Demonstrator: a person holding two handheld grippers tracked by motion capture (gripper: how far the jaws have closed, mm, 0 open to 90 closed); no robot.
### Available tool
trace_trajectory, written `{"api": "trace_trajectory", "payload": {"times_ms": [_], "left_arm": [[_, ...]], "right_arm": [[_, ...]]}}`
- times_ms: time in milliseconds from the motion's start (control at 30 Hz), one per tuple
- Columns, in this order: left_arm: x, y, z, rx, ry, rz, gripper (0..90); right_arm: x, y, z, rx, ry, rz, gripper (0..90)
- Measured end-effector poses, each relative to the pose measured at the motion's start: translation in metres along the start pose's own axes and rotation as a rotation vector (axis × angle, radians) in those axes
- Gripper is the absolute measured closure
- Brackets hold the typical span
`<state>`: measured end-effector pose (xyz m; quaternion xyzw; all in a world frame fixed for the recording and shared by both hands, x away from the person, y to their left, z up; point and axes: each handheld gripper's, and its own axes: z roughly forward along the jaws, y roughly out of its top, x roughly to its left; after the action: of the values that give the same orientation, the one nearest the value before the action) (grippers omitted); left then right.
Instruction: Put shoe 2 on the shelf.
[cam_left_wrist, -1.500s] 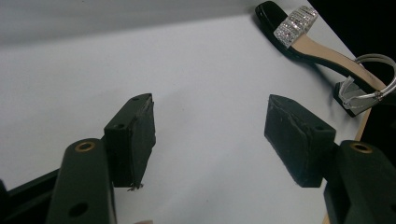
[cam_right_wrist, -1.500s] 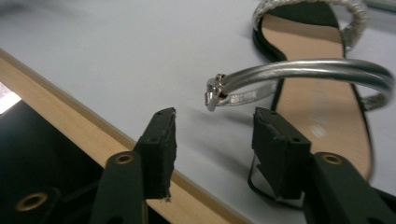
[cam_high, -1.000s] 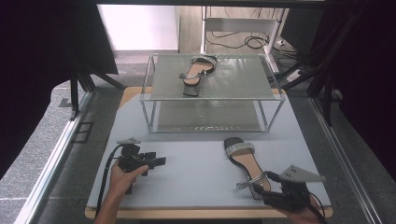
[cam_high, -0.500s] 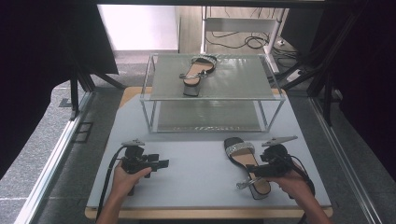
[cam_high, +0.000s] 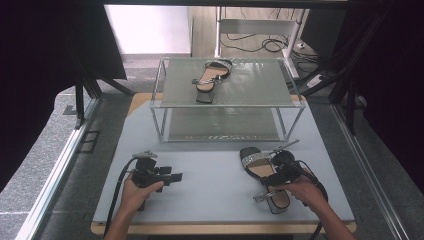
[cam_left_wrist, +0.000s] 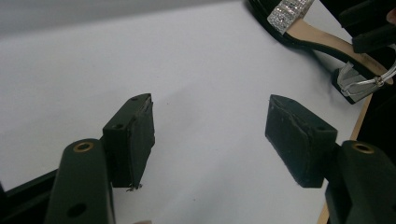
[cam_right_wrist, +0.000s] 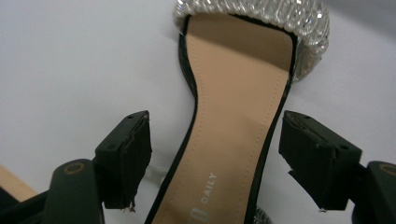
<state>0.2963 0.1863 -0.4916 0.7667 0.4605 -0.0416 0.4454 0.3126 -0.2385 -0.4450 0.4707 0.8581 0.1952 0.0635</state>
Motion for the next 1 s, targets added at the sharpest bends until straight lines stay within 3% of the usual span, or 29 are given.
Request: {"api": "trace_trajectory", "payload": {"times_ms": [133,300,500,733,900,1000], "left_arm": [[0.0,-0.002,-0.001,0.001,-0.001,-0.001,33.3],[-0.002,-0.004,-0.002,-0.007,-0.007,-0.015,33.4],[-0.007,-0.006,-0.001,0.007,-0.014,0.004,33.2],[-0.009,-0.008,0.0,0.013,-0.025,0.004,34.0],[-0.012,-0.007,0.001,0.013,-0.029,0.011,33.9],[-0.009,-0.008,0.002,0.016,-0.026,0.002,33.9]], "right_arm": [[-0.003,0.001,0.015,0.062,-0.007,0.034,26.5],[-0.003,0.003,0.026,0.115,-0.037,0.034,24.9],[-0.001,0.006,0.041,0.212,-0.06,0.045,30.8],[-0.001,0.009,0.044,0.246,-0.08,0.046,34.2],[-0.009,0.01,0.042,0.25,-0.044,0.086,37.6],[-0.024,0.008,0.038,0.245,0.045,0.14,40.0]]}}
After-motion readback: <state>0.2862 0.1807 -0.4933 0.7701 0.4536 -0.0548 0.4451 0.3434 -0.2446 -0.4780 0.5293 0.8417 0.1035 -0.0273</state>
